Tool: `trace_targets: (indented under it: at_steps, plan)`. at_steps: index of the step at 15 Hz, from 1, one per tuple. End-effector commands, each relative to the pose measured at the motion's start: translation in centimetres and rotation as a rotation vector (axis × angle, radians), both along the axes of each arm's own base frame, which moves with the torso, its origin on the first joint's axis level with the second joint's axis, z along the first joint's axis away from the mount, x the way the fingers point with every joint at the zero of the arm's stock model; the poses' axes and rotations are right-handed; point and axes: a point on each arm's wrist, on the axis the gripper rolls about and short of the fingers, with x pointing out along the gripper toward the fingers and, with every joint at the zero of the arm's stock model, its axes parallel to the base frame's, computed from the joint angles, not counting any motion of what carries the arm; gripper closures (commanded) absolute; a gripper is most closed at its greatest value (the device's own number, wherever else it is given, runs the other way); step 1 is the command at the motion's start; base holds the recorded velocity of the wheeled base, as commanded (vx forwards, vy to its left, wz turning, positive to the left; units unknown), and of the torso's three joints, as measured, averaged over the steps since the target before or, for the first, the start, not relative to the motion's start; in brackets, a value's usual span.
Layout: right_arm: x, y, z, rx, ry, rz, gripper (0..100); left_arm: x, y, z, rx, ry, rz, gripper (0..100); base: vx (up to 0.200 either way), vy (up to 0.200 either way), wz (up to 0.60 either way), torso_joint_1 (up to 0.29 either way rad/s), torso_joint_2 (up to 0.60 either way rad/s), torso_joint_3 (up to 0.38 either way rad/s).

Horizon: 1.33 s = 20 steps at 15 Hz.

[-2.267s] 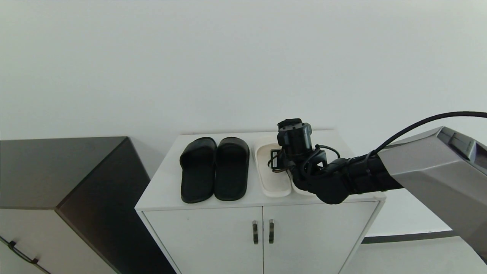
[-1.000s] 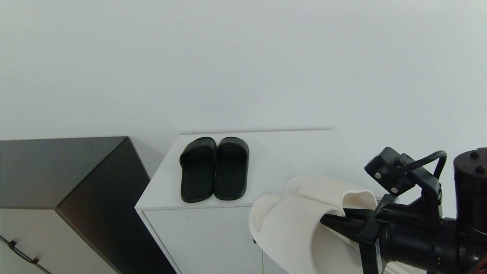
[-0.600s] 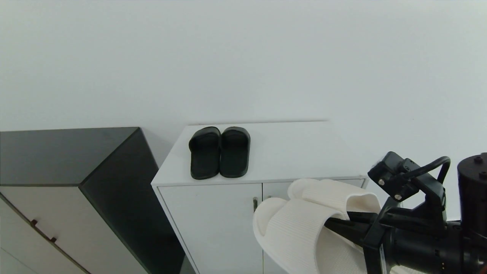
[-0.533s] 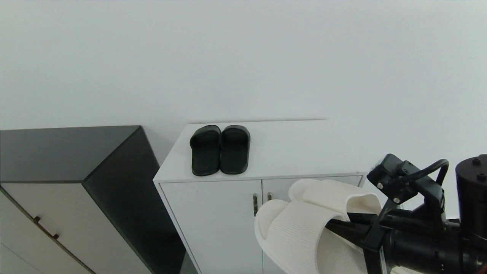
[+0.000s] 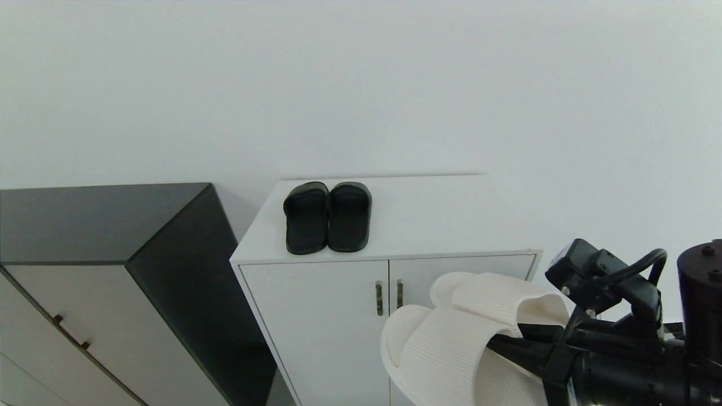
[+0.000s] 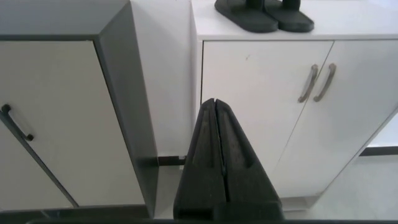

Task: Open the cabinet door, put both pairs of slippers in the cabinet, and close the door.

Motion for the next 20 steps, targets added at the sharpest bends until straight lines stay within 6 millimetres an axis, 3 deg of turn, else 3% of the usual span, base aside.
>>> trace_targets:
  at_steps: [1,2,3,20]
  plan:
    - [-0.08,-0.04,-0.15,-0.005,0.002,0.002,100,0.01,0.00,0.00,-0.001,0.001,0.000,100,0.000,0.000,0.00,-0.178,0.44,0.242]
    - [-0.06,-0.08,-0.19,-0.006,0.003,0.001,100,0.01,0.00,0.00,-0.001,0.001,0.000,100,0.000,0.000,0.00,-0.217,0.51,0.281]
    - [-0.14,-0.17,-0.07,-0.001,0.000,0.001,100,0.01,0.00,0.00,-0.001,0.001,-0.001,0,0.000,0.000,0.00,-0.222,0.54,0.305]
    - [-0.32,-0.29,-0.73,-0.038,-0.004,0.017,100,0.01,-0.01,0.00,-0.010,0.001,-0.004,0,0.000,0.000,0.00,-0.192,0.51,0.317]
